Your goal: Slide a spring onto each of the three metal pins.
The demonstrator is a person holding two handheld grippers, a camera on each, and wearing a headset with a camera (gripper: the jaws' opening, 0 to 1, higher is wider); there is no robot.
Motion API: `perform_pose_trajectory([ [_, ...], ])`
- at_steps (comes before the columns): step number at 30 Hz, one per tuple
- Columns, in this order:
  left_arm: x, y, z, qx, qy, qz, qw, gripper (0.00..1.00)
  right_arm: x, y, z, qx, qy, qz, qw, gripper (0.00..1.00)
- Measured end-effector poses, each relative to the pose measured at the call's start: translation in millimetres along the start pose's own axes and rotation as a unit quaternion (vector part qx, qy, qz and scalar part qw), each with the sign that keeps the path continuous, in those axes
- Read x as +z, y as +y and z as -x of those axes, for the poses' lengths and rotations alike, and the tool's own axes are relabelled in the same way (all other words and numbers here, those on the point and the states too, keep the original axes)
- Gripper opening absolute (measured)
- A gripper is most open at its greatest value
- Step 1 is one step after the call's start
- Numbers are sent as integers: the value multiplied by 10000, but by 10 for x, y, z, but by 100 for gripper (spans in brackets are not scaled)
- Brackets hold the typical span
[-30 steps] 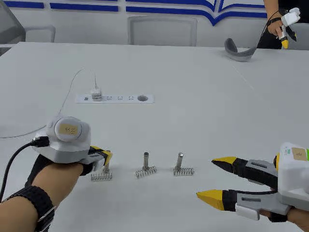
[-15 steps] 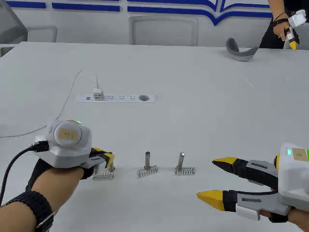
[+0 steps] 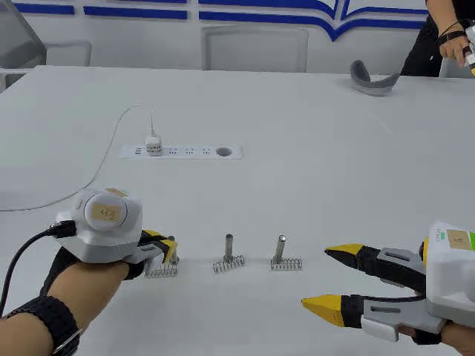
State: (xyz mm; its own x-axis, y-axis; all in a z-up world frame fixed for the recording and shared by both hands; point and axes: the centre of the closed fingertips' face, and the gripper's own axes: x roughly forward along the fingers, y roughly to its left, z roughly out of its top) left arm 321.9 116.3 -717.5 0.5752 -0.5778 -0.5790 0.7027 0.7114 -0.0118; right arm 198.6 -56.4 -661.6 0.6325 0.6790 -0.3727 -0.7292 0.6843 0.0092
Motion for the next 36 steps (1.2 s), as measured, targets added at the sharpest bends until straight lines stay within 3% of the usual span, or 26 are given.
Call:
perform_pose_trajectory([
  [15, -39, 63, 132, -67, -27, -127, 9999, 15, -4, 7, 32, -15, 1, 14, 10000, 54],
  [23, -118, 49, 194, -298, 21, -327, 9990, 18, 5, 30, 17, 9, 0, 23, 10000, 54],
  [30, -221, 53, 189, -561, 141, -635, 9963, 19, 7, 25, 7, 12, 17, 27, 10000, 54],
  [36, -363, 33, 173, -817, 410, -1076, 9900, 20, 0, 24, 6, 5, 29, 20, 10000, 54],
])
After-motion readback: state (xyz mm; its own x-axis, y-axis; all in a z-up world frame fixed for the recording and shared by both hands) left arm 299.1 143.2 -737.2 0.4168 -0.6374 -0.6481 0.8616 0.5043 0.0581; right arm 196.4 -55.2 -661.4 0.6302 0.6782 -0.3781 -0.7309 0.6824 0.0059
